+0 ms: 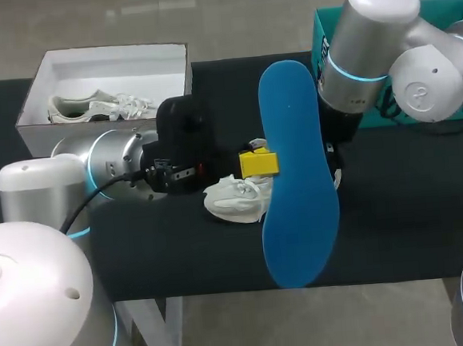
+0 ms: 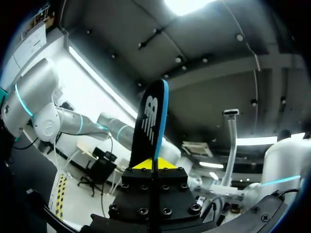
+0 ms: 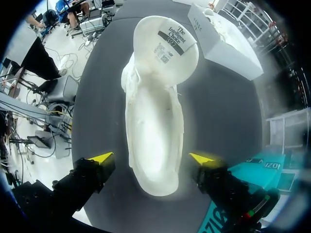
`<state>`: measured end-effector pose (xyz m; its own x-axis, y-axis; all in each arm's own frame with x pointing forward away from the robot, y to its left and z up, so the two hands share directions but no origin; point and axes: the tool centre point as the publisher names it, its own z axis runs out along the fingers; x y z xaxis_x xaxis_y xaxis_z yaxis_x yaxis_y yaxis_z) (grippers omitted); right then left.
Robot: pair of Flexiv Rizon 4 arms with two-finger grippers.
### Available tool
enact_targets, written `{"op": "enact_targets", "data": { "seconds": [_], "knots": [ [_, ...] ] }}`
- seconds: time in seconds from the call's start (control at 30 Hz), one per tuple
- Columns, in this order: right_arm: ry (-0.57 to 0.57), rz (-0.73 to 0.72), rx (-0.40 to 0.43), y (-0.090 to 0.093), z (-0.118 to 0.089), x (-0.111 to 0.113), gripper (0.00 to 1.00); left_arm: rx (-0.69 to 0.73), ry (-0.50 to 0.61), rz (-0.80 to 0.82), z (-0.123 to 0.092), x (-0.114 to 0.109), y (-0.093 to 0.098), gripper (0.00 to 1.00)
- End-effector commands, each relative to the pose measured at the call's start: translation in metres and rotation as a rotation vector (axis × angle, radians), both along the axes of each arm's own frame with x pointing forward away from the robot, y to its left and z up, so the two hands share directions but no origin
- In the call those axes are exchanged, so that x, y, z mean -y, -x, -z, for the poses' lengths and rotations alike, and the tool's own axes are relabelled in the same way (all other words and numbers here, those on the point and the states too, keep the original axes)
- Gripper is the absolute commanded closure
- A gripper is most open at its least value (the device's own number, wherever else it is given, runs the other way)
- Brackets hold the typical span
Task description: Take the shoe out of the shoebox, open the shoe tongue, remove and reinsert the insole, then place the shoe into the shoebox
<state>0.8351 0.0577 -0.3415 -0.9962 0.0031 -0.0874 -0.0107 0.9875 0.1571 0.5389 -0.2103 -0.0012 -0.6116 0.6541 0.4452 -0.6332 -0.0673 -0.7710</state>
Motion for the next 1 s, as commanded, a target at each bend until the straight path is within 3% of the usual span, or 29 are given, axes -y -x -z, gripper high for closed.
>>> {"op": "enact_targets", "data": {
  "seconds": [0.03,1.0],
  "knots": [
    [0.003,0.001,0.003,0.0008,0.0002,-0.0004,0.00,-0.002,0.002,-0.002,0.0005,0.0011,0.0008,1.00],
    [0.002,-0.001,-0.004,-0.0031,-0.0017,-0.0039,0.00,-0.002,0.002,-0.002,0.0005,0.0011,0.0008,1.00]
  ]
}}
